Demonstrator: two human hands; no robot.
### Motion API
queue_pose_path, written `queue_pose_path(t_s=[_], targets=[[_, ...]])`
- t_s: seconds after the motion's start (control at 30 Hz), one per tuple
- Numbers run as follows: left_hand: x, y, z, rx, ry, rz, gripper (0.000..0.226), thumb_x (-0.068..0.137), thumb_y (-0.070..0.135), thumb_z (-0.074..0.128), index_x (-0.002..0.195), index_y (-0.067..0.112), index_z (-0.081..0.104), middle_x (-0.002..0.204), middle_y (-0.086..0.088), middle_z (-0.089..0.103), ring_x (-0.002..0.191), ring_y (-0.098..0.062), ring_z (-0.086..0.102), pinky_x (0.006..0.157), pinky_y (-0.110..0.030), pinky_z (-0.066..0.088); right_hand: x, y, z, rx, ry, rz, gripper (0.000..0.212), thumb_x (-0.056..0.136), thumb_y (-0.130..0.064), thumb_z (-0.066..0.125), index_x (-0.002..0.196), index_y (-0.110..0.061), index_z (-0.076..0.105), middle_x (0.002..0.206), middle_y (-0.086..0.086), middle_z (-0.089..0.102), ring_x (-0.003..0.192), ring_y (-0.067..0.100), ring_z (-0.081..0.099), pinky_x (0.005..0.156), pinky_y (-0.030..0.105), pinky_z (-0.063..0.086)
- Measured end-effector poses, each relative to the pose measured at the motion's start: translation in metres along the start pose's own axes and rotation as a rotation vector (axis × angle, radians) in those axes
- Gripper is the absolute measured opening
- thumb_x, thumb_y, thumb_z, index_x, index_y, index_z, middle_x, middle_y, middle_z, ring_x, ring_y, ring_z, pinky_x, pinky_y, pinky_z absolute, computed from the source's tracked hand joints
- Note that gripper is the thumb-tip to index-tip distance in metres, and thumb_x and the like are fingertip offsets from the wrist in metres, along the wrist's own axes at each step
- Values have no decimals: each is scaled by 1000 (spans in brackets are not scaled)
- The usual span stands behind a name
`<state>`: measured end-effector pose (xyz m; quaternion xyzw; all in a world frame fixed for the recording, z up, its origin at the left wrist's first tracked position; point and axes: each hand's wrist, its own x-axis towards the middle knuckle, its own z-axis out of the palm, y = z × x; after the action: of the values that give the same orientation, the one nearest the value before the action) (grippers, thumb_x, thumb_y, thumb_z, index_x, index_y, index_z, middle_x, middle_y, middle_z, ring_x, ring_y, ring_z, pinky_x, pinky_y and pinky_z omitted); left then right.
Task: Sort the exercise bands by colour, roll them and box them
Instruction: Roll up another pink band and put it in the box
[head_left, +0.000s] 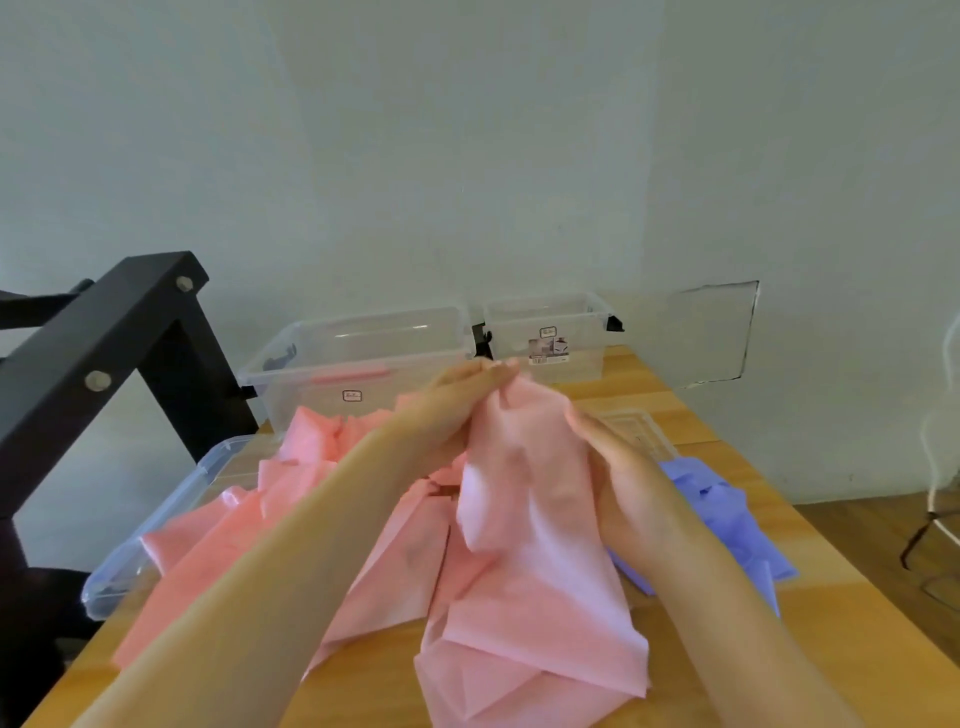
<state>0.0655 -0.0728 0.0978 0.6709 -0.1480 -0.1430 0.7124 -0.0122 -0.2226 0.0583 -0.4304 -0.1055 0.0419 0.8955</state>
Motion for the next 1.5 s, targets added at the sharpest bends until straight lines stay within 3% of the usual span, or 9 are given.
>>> queue_pose_path(t_s=[0.1,0.3,0.57,0.8,0.97,1.17,1.3,1.4,1.5], targets=[[-19,-17,-3,58,-26,-64,23,86,33,69,76,15,59,79,-9,59,75,-23,56,65,-31,45,-2,9,-4,-273,138,46,47,83,-31,64,116,2,65,111,17,70,99,23,66,88,33,50],[-48,-42,-16,-77,-42,-434,44,98,42,47,125,10,62,119,-10,69,109,-23,66,87,-32,53,-2,26,-3,-352,236,151,14,90,-24,64,89,-13,73,84,8,72,78,18,66,73,31,49],[-44,-43,-35,-396,85,-317,28,72,8,72,98,6,62,99,-15,60,89,-24,61,80,-33,54,4,20,0,-103,142,105,19,78,-18,64,60,-23,57,65,-5,53,63,12,51,66,27,37],[-45,-43,-29,-486,110,-475,30,94,29,58,93,3,73,92,-14,72,81,-26,69,80,-39,50,-2,19,7,-366,52,8,26,81,-22,68,56,-22,64,62,-3,57,60,11,54,61,25,39],[-38,-38,-33,-430,219,-236,10,84,19,69,91,13,67,90,-10,68,76,-23,66,70,-33,52,-1,5,5,-420,183,-84,11,78,-22,72,67,-19,71,69,6,64,65,19,60,62,27,43],[-21,18,-35,-343,348,103,31,85,5,68,68,21,48,65,2,53,48,-8,51,42,-17,40,27,-32,34,-308,162,-169,26,91,-12,55,71,-19,71,66,2,67,60,16,62,60,25,46],[-14,80,-39,-402,409,325,32,89,-3,62,75,21,47,64,5,52,47,-3,50,46,-13,45,54,-65,61,-204,112,-296,12,75,-18,63,69,-19,73,70,0,68,63,12,64,63,22,49],[-20,113,-42,-525,343,506,24,91,-3,60,82,18,52,70,4,58,60,-5,60,59,-15,52,59,-74,76,-165,7,-332,35,87,-16,52,61,-22,75,67,-4,69,61,10,64,59,18,49],[-26,110,-44,-500,302,476,21,91,0,60,87,19,54,79,0,63,62,-8,61,51,-18,49,59,-66,79,-94,42,-256,44,92,-14,45,60,-18,75,64,2,68,59,17,65,55,19,50]])
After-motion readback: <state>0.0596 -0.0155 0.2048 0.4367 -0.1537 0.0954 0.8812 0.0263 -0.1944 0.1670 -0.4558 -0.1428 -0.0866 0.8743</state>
